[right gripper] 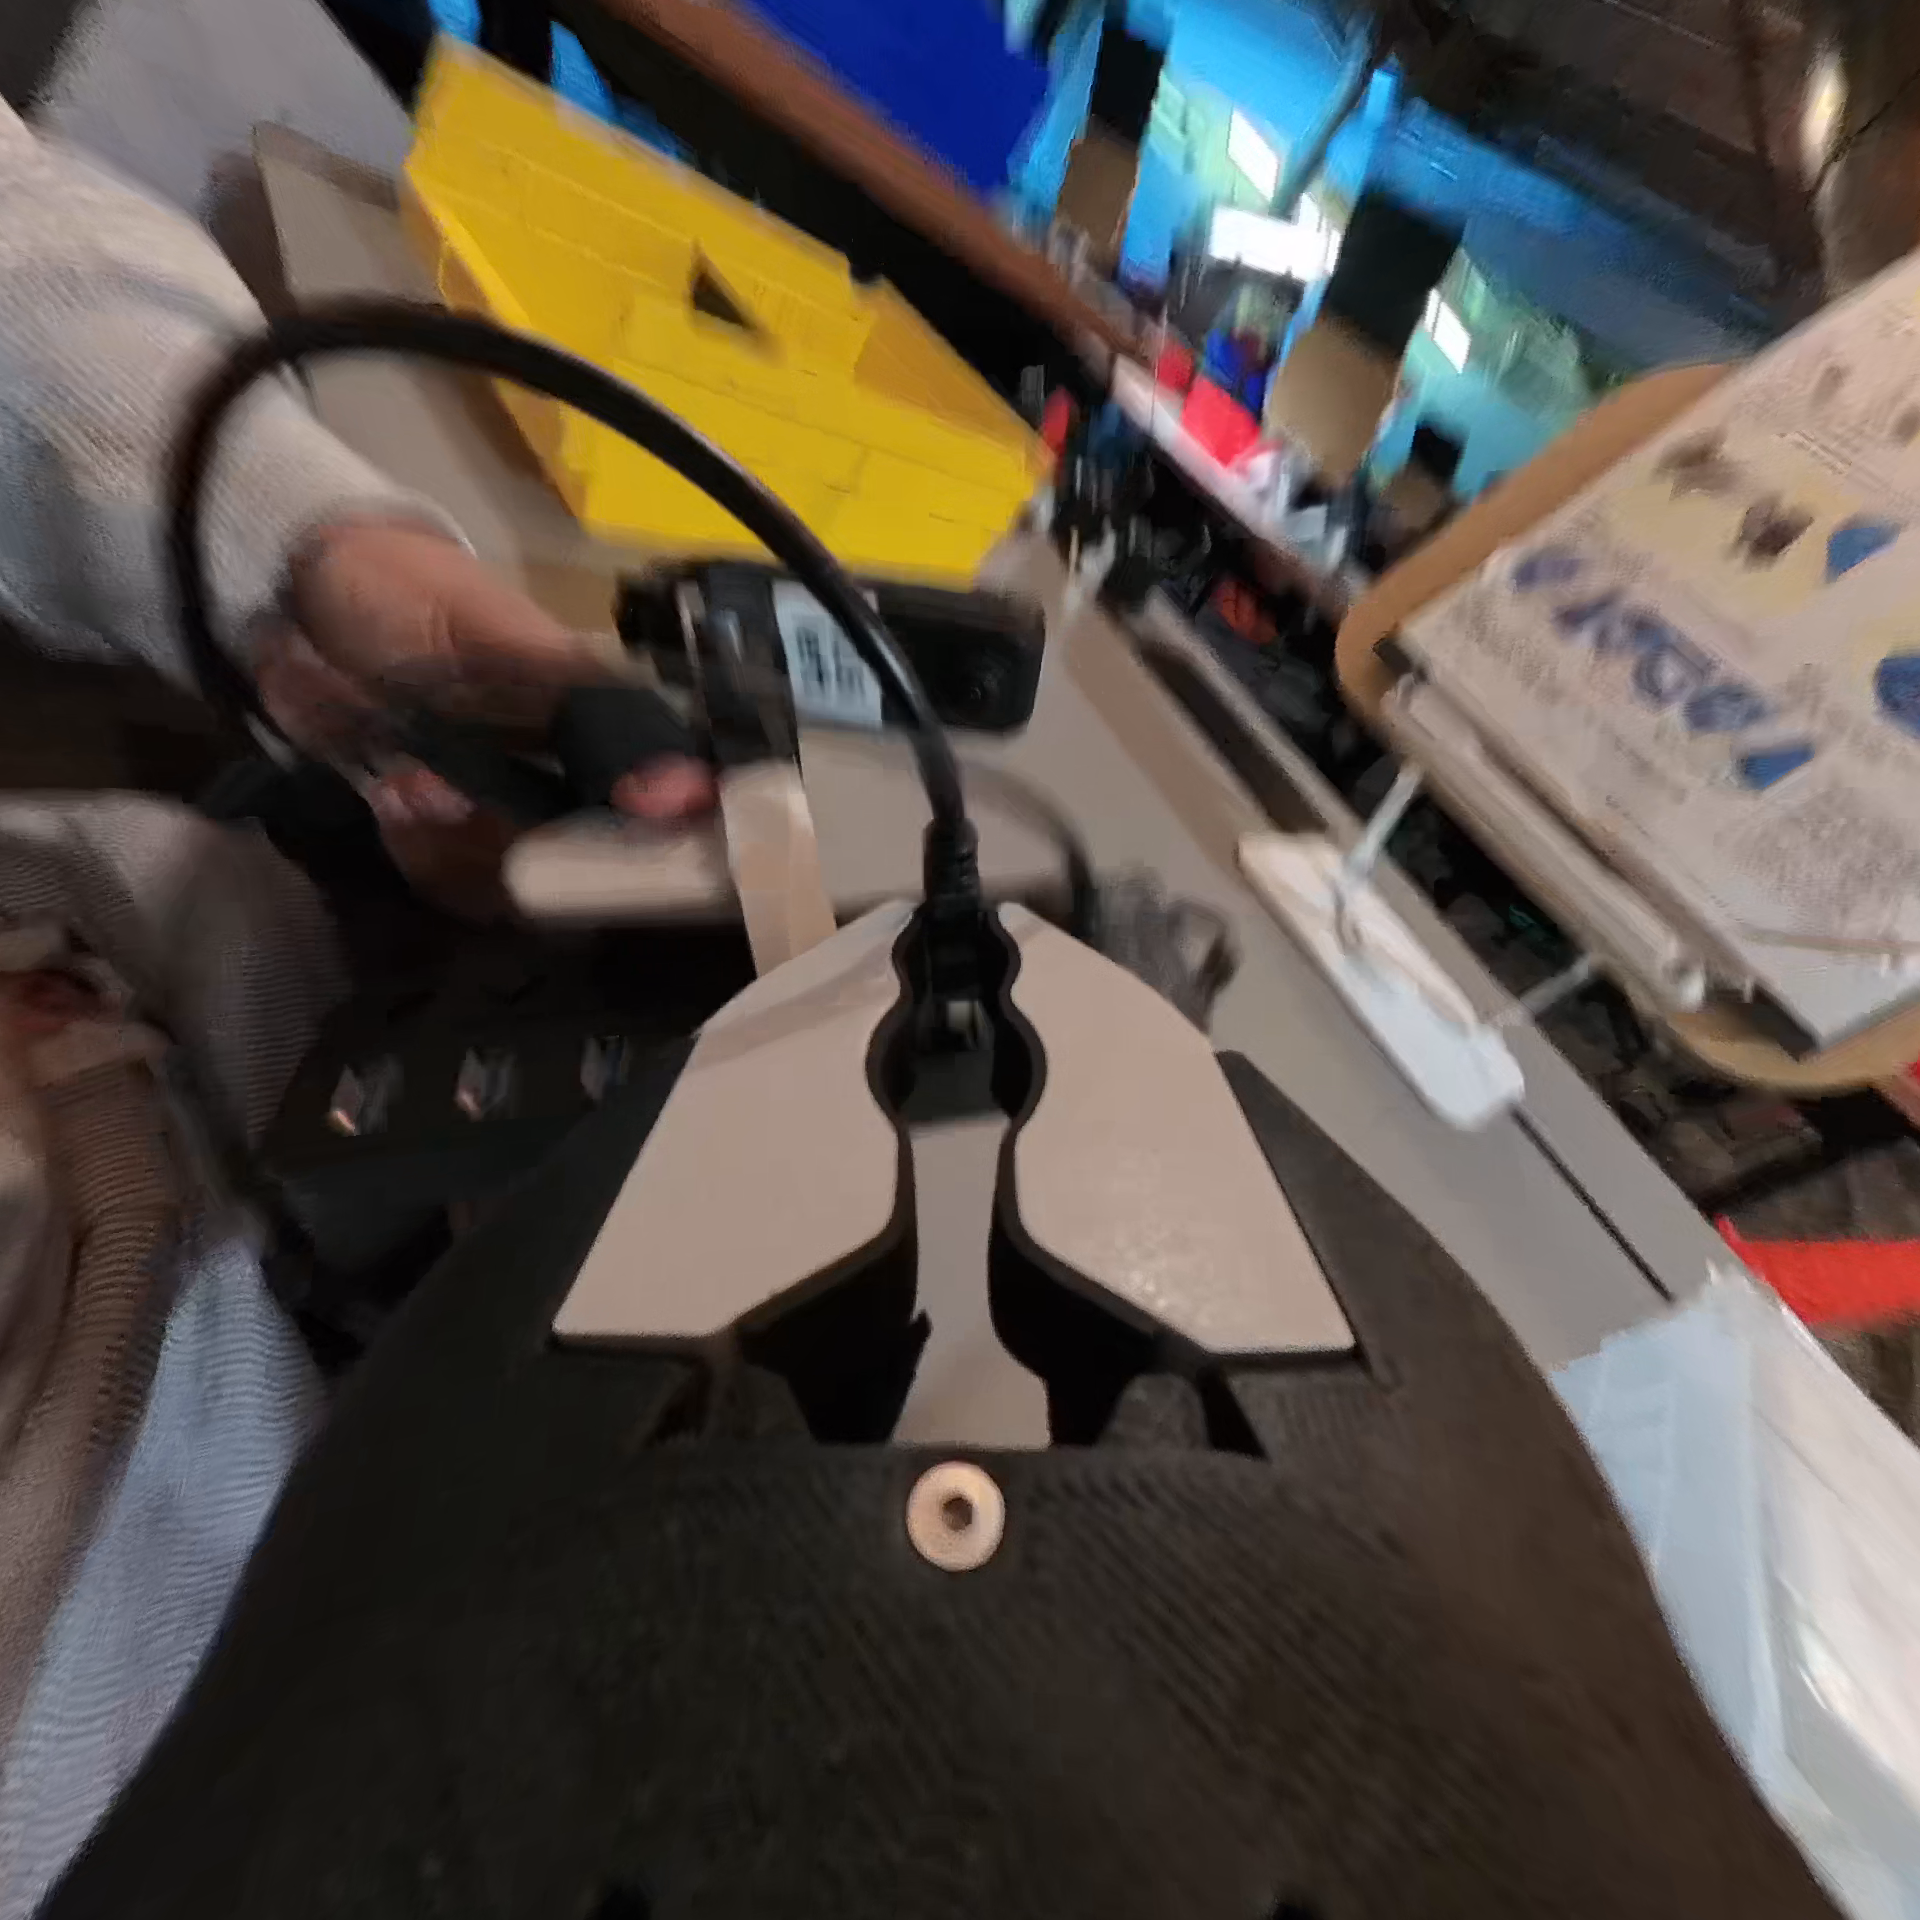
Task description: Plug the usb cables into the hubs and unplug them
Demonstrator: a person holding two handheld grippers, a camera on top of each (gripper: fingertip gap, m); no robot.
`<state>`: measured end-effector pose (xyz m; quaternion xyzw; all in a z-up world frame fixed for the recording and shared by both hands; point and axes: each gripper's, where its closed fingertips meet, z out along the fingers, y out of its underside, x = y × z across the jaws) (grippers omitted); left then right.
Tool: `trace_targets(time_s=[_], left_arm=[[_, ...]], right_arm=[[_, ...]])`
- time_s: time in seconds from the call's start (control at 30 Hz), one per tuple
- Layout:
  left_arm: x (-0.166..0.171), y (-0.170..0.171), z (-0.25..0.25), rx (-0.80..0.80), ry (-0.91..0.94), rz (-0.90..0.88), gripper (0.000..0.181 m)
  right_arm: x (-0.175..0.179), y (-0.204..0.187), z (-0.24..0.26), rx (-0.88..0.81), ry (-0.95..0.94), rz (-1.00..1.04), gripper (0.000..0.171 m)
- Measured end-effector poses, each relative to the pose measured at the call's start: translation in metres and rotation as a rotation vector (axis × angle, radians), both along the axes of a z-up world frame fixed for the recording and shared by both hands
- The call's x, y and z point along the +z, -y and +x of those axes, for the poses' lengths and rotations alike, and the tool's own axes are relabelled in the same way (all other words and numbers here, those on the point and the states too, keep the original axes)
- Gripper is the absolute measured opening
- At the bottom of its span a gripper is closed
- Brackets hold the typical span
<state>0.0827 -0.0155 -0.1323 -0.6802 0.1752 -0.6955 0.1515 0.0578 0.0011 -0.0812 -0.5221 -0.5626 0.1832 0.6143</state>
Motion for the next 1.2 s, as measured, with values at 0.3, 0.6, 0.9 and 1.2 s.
trace_targets(time_s=[0.3,0.6,0.9,1.2], left_arm=[[0.000,-0.047,-0.046,0.224,0.007,0.002,0.042],[0.002,-0.062,-0.059,0.329,0.084,-0.017,0.042],[0.010,-0.077,-0.079,0.395,0.268,-0.158,0.042],[0.008,-0.072,-0.072,0.348,0.247,-0.157,0.042]], right_arm=[[0.042,0.008,0.010,0.066,-0.230,-0.066,0.009],[0.075,-0.026,0.067,-0.125,-0.222,0.167,0.010],[0.098,-0.098,0.178,-0.582,-0.286,0.144,0.010],[0.050,-0.155,0.308,-0.944,-0.624,-0.392,0.010]])
